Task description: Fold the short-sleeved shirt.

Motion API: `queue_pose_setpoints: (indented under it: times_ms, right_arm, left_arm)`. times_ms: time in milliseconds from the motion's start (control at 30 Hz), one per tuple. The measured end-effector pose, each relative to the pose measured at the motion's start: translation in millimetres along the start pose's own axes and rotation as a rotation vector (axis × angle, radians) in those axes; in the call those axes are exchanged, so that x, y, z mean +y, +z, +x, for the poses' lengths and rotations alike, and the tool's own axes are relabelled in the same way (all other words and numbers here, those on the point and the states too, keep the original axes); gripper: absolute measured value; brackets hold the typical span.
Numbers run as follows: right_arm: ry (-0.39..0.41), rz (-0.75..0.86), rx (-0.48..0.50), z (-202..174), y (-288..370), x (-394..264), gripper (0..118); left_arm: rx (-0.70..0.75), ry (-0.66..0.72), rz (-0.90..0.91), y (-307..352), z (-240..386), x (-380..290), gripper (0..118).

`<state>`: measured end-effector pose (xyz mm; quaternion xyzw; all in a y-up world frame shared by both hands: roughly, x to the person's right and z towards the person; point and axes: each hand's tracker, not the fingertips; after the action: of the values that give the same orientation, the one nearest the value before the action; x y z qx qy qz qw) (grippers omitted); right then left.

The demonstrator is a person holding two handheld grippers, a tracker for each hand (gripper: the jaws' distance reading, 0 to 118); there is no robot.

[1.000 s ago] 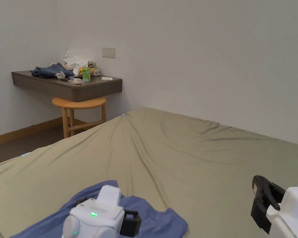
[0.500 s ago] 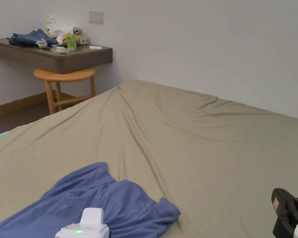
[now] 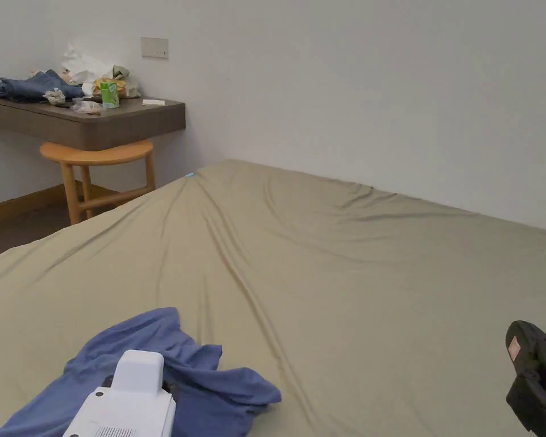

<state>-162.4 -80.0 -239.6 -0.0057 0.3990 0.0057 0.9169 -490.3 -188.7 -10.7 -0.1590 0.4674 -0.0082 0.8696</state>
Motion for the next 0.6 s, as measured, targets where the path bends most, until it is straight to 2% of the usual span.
queue_pose_setpoints:
  times_ms: [100,233,400,600]
  right_arm:
    - [-0.009,0.039,-0.024,10,14,11,0]
    - [-0.037,0.106,-0.071,29,40,27,0]
    - [-0.043,0.183,-0.153,71,89,48,0]
    - [-0.010,0.219,-0.330,137,160,58,0]
  left_arm:
    - [-0.037,-0.007,0.136,22,4,39,0]
    - [-0.139,-0.099,0.348,94,44,109,0]
    - [-0.390,-0.095,0.501,149,111,171,0]
    - [-0.759,-0.080,0.539,204,240,186,0]
